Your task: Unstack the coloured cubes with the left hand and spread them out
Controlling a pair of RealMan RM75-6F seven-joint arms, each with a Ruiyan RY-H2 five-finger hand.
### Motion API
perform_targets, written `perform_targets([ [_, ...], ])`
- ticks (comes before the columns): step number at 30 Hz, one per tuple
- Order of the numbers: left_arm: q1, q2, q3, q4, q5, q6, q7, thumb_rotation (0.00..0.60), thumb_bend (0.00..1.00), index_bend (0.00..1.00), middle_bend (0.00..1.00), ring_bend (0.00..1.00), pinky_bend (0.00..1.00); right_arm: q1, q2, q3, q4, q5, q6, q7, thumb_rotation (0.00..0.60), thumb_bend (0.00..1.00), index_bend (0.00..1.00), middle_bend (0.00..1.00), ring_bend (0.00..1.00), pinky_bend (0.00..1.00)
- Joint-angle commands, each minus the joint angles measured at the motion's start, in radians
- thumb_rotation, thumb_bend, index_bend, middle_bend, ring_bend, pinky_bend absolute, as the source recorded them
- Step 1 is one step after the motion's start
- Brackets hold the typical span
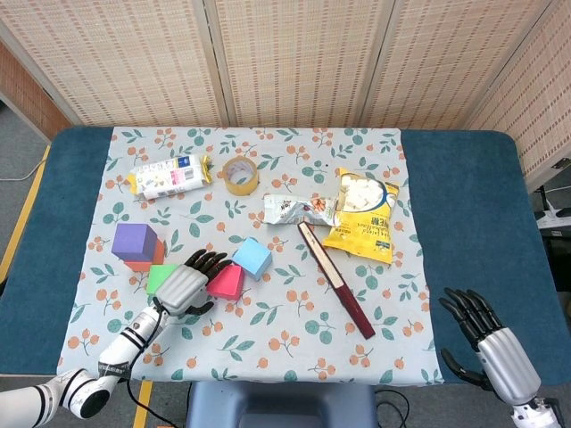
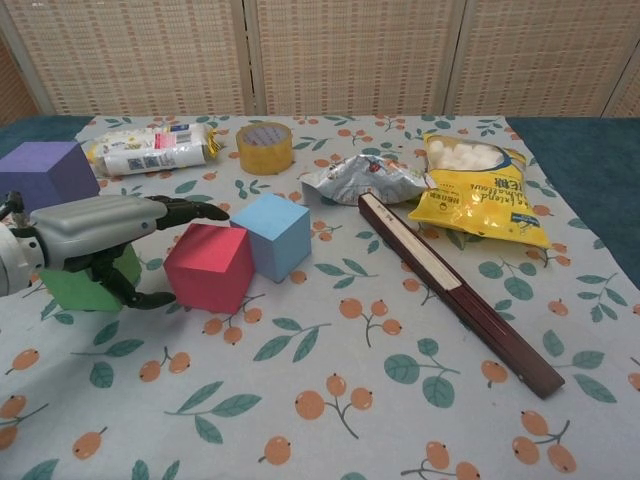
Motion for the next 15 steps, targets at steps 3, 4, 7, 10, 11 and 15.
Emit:
perform_targets([
  [3, -0.003, -0.015, -0.002, 0.014, -0.018, -0.005, 0.002, 0.600, 0.32, 0.05, 0.35, 0.24, 0.00, -0.001, 0.001, 0.000, 0.000, 0.000, 0.002, 0.001, 0.600, 0.30, 0.00, 0.00, 0.00, 0.00],
  [4, -0.004, -0.020, -0.001, 0.019, -0.017, -0.004, -0.001, 0.600, 0.32, 0.09, 0.38, 0.26, 0.00, -0.001, 0.001, 0.001, 0.001, 0.000, 0.002, 0.002, 0.600, 0.30, 0.00, 0.00, 0.00, 0.00],
  [7, -0.004, -0.027, -0.002, 0.029, -0.018, 0.001, -0.007, 0.600, 0.32, 0.26, 0.44, 0.30, 0.00, 0.000, 0.001, 0.001, 0.001, 0.002, 0.000, 0.003, 0.600, 0.30, 0.00, 0.00, 0.00, 0.00],
  [10, -0.002, -0.034, -0.004, 0.035, -0.010, 0.020, -0.013, 0.600, 0.32, 0.39, 0.49, 0.34, 0.02, 0.001, 0.000, 0.002, 0.001, 0.004, -0.002, 0.003, 0.600, 0.30, 0.00, 0.00, 0.00, 0.00],
  [11, 0.000, -0.033, -0.003, 0.035, -0.005, 0.028, -0.014, 0.600, 0.32, 0.41, 0.50, 0.35, 0.02, 0.001, 0.000, 0.002, 0.002, 0.005, -0.003, 0.004, 0.600, 0.30, 0.00, 0.00, 0.00, 0.00],
  [15, 0.009, -0.016, 0.000, 0.012, 0.019, 0.064, -0.019, 0.600, 0.32, 0.47, 0.53, 0.36, 0.04, 0.002, -0.002, 0.001, 0.003, 0.005, -0.007, 0.004, 0.600, 0.30, 0.00, 0.00, 0.00, 0.00],
])
